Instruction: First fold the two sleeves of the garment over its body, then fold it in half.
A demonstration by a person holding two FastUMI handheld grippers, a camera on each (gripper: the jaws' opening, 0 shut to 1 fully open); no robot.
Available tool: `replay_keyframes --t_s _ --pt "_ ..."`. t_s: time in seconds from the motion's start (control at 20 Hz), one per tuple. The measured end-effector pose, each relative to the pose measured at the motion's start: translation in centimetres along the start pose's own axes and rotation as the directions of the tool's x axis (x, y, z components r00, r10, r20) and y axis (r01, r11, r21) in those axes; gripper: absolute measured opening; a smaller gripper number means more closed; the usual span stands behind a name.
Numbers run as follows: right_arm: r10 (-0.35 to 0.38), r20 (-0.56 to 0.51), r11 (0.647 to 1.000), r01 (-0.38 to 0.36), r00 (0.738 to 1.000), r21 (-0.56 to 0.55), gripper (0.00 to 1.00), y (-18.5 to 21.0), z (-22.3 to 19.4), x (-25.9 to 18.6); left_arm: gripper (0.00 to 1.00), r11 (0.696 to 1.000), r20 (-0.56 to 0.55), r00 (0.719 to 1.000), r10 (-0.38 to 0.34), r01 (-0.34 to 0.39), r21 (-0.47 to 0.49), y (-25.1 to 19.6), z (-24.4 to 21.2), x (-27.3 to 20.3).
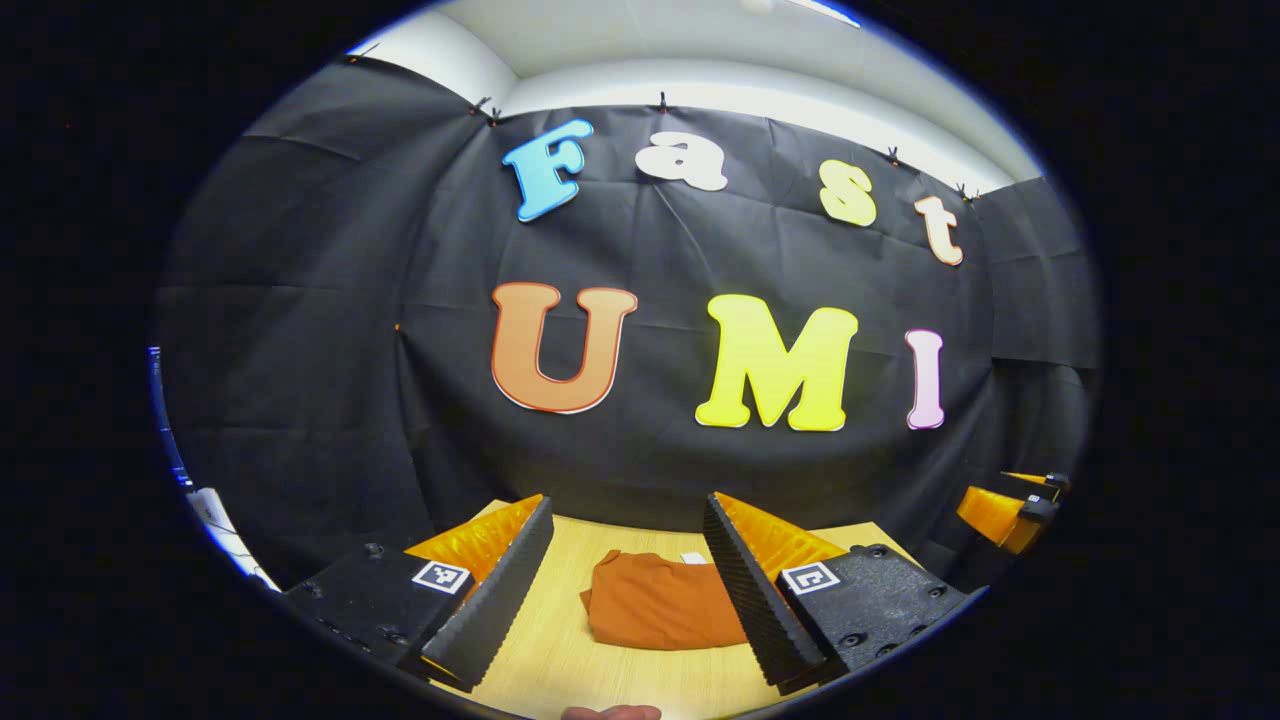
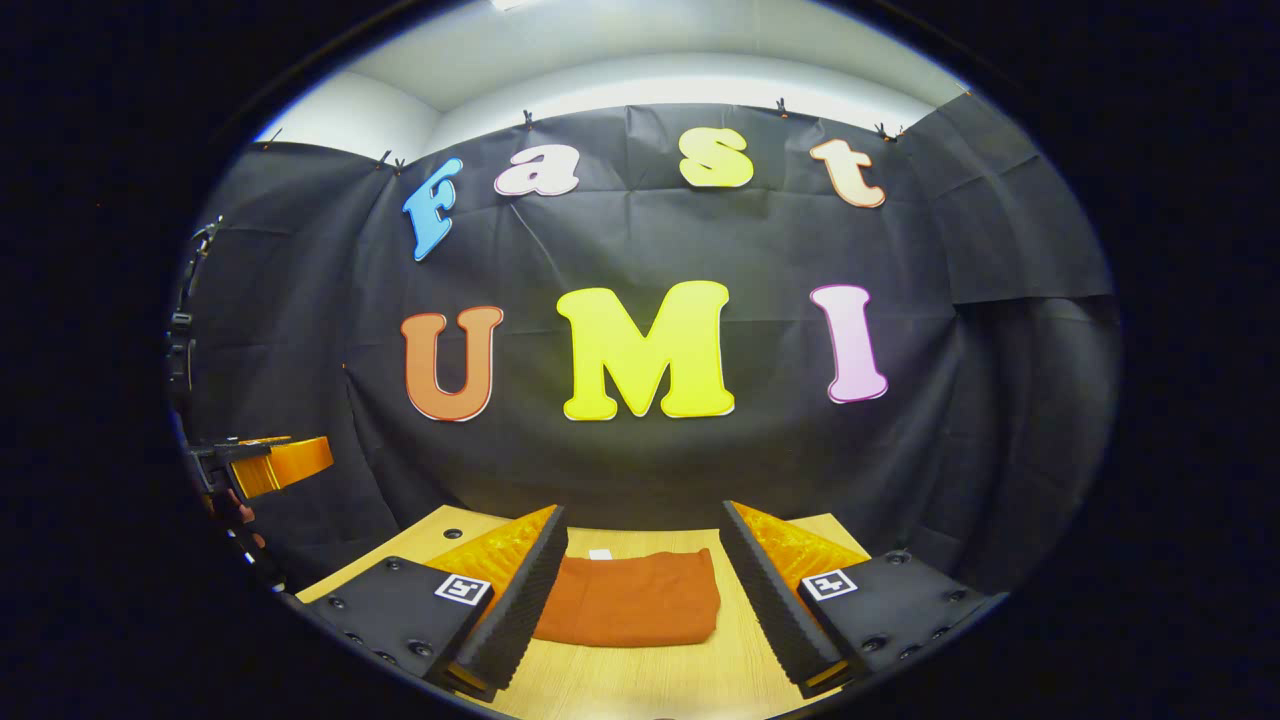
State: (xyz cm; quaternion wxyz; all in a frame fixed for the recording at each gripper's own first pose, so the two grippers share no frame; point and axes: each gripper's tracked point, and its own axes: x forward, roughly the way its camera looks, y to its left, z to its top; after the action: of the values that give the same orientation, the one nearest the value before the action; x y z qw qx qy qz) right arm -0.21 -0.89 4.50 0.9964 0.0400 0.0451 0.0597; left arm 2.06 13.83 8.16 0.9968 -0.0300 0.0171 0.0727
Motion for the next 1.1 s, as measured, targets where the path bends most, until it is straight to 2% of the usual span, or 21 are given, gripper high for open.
replay_keyframes --t_s 0.1,0.15,0.2,0.25,0.3,0.4,0.55,0.6,0.75,0.8,0.95,1.0,1.1 --pt "0.010 0.012 1.000 -0.011 1.000 0.017 0.96 0.7 -0.3 -2.3 0.97 1.000 0.024 1.000 -0.008 0.009 -0.013 -0.9 -0.6 -2.8" --pt "0.001 0.012 1.000 -0.001 1.000 0.017 0.93 0.6 -0.9 -3.2 0.97 1.000 0.020 1.000 -0.005 0.005 -0.011 -1.3 -1.3 -3.9" --pt "-0.007 0.004 1.000 0.007 1.000 0.016 0.97 0.4 -1.8 -3.9 0.97 1.000 0.018 1.000 -0.001 0.001 -0.009 -1.4 -2.1 -4.8" --pt "-0.003 0.001 1.000 0.003 1.000 0.012 0.93 0.8 -2.6 -4.7 0.92 1.000 0.021 1.000 0.010 -0.010 -0.009 -1.3 -2.5 -5.6" --pt "0.002 -0.001 1.000 -0.002 1.000 0.008 0.97 1.2 -3.1 -5.4 0.97 1.000 0.030 0.999 0.017 -0.017 -0.007 -1.4 -2.8 -6.2" --pt "0.011 0.006 1.000 -0.011 1.000 -0.021 0.93 1.5 -4.0 -6.5 0.97 1.000 0.041 0.999 0.024 -0.024 0.011 -1.4 -3.6 -7.1" --pt "-0.015 0.056 0.995 0.020 0.998 -0.101 0.97 1.4 -3.9 -6.6 0.98 0.999 0.068 0.998 0.013 -0.015 0.038 -1.6 -3.9 -8.0" --pt "-0.015 0.059 0.994 0.021 0.998 -0.109 0.93 1.5 -4.0 -7.0 0.98 0.999 0.067 0.998 0.004 -0.006 0.035 -1.9 -4.2 -8.3" --pt "-0.013 0.068 0.998 0.017 0.998 -0.064 0.93 1.3 -3.6 -8.4 0.98 0.999 0.075 0.997 -0.030 0.027 0.048 -2.9 -4.5 -8.6" --pt "-0.014 0.069 0.998 0.018 0.998 -0.056 0.97 1.2 -3.5 -8.5 0.98 0.998 0.076 0.996 -0.038 0.034 0.058 -3.2 -4.5 -8.8" --pt "-0.022 0.083 0.998 0.027 0.996 -0.060 0.97 1.0 -3.2 -8.5 0.98 0.995 0.099 0.993 -0.058 0.050 0.084 -3.9 -3.9 -9.2" --pt "-0.025 0.088 0.998 0.030 0.996 -0.062 0.93 0.9 -3.0 -8.5 0.98 0.995 0.104 0.993 -0.063 0.054 0.089 -4.1 -3.8 -9.2" --pt "-0.032 0.090 0.997 0.038 0.995 -0.064 0.97 0.8 -3.0 -8.7 0.97 0.994 0.104 0.992 -0.073 0.064 0.092 -4.5 -3.9 -9.5"
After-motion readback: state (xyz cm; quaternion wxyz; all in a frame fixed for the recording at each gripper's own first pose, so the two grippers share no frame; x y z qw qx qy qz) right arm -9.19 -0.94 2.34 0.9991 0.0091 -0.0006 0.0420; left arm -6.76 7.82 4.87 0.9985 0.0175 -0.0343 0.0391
